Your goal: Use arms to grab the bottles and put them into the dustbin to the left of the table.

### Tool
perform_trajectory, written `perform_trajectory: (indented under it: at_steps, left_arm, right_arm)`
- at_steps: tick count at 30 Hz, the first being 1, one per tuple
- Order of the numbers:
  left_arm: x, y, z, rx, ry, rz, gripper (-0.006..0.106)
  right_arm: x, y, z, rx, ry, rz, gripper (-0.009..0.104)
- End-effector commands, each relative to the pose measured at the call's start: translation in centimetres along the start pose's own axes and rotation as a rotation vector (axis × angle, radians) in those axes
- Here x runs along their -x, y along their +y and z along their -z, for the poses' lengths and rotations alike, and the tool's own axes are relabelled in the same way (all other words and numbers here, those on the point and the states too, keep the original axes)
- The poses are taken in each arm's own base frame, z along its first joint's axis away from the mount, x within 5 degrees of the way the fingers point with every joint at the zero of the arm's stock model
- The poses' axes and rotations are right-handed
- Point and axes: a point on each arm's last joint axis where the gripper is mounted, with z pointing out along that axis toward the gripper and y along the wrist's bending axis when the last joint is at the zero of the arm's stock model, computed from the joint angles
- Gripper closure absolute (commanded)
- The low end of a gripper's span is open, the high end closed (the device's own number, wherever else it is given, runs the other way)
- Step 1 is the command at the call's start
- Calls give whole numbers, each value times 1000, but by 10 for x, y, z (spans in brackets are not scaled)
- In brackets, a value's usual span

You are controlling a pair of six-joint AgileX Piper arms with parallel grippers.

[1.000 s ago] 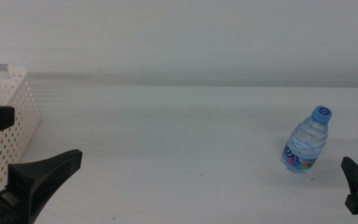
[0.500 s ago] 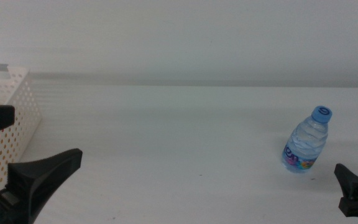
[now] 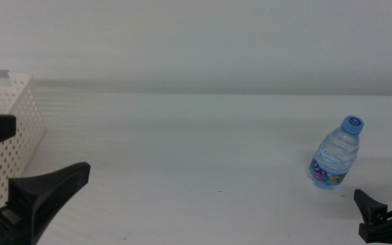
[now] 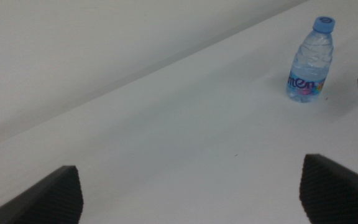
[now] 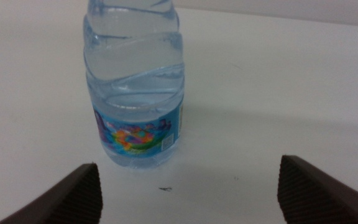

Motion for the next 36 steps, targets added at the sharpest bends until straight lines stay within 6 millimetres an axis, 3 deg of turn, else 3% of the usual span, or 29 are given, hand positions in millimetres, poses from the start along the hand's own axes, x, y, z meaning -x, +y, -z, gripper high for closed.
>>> perform_trajectory:
  at_steps: [1,22,36]
  left_arm:
    - [0,-1,0,-9,-17,0,7]
    - [0,-1,0,-5,-17,-5,7]
    - [0,-1,0,-5,-17,-5,7]
  right_arm:
    - [-8,1,3,4,5,29,19]
    - [13,-8,-56,10,-7,32,19]
    - [12,-2,-61,61,32,49,14]
